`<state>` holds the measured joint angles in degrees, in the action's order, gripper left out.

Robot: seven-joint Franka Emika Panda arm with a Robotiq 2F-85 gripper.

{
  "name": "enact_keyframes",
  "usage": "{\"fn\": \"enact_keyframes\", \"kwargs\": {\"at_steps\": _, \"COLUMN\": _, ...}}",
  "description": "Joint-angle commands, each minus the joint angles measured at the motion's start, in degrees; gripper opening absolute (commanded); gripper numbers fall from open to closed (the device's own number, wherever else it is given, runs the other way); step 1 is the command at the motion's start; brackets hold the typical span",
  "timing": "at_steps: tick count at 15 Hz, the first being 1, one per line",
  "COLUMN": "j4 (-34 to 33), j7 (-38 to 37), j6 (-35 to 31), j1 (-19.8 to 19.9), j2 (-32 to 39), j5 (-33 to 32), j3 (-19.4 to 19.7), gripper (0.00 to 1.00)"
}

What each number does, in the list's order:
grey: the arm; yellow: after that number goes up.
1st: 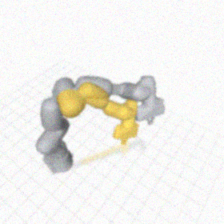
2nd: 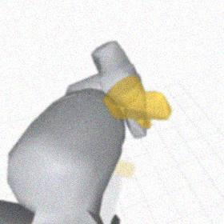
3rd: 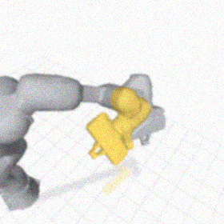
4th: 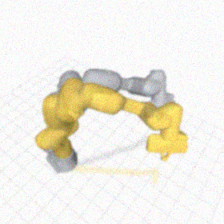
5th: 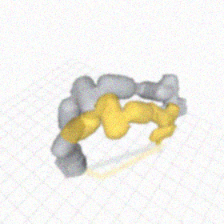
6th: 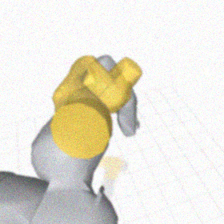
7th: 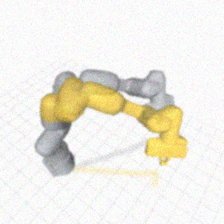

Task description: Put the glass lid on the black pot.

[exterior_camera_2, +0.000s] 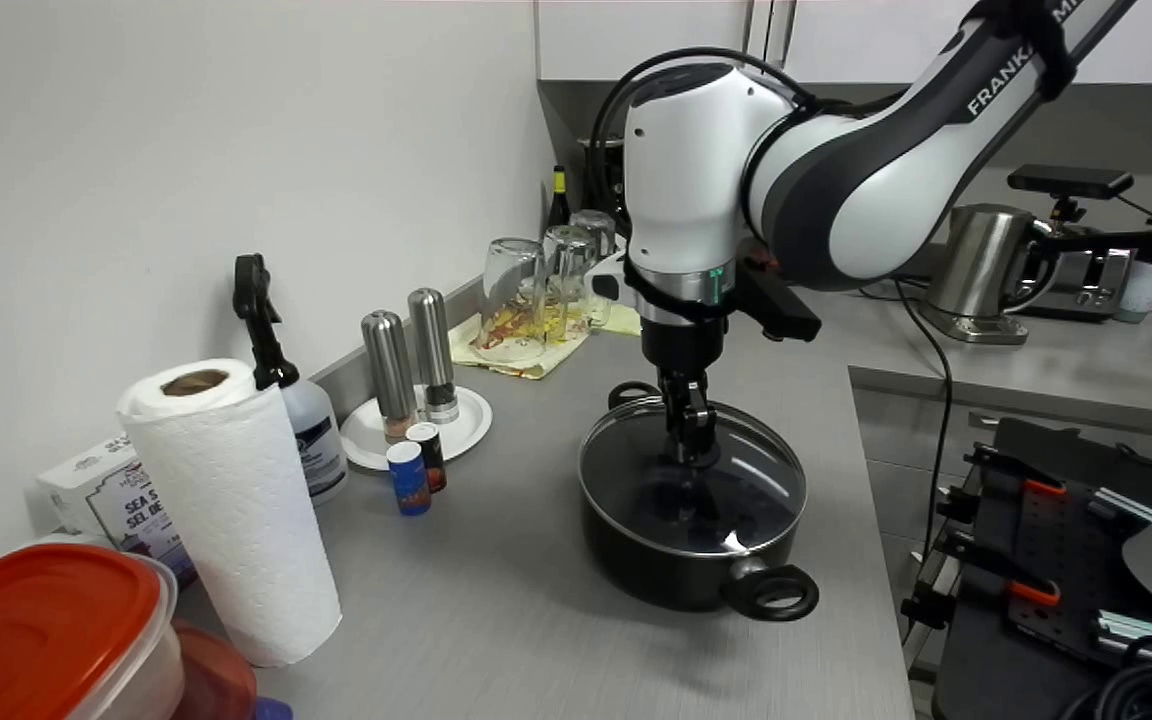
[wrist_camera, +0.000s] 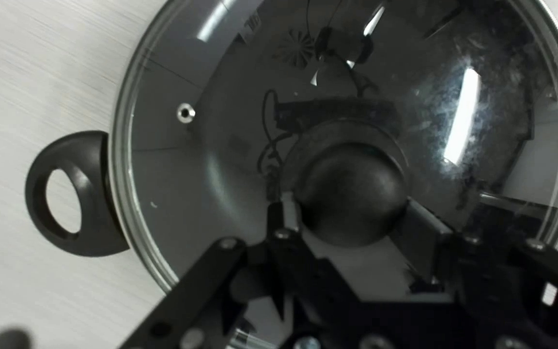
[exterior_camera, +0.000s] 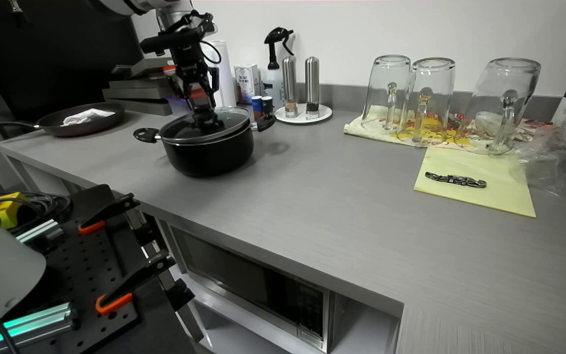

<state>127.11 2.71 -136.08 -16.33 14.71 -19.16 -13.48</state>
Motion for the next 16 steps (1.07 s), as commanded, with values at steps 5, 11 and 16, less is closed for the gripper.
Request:
{"fn": "enact_keyframes", "kwargs": {"at_steps": 5, "j4": 0.5, "j7": 4.3, "j6": -0.7, "j1": 1.2, "j2": 0.8, "j5": 4.6, "j3": -0.4, "gripper": 0.24}}
{"fn": "enact_keyframes", "kwargs": {"at_steps": 11, "j4": 0.5, "j7": 5.8, "j6": -0.7, "j1": 1.6, "j2": 1.4, "j5": 6.4, "j3": -0.4, "gripper": 0.24}}
{"fn": "enact_keyframes", "kwargs": {"at_steps": 16, "j4": 0.5, "j7": 5.6, "j6": -0.7, "j1": 1.6, "j2": 1.5, "j5": 6.3, "j3": -0.2, "gripper": 0.29}}
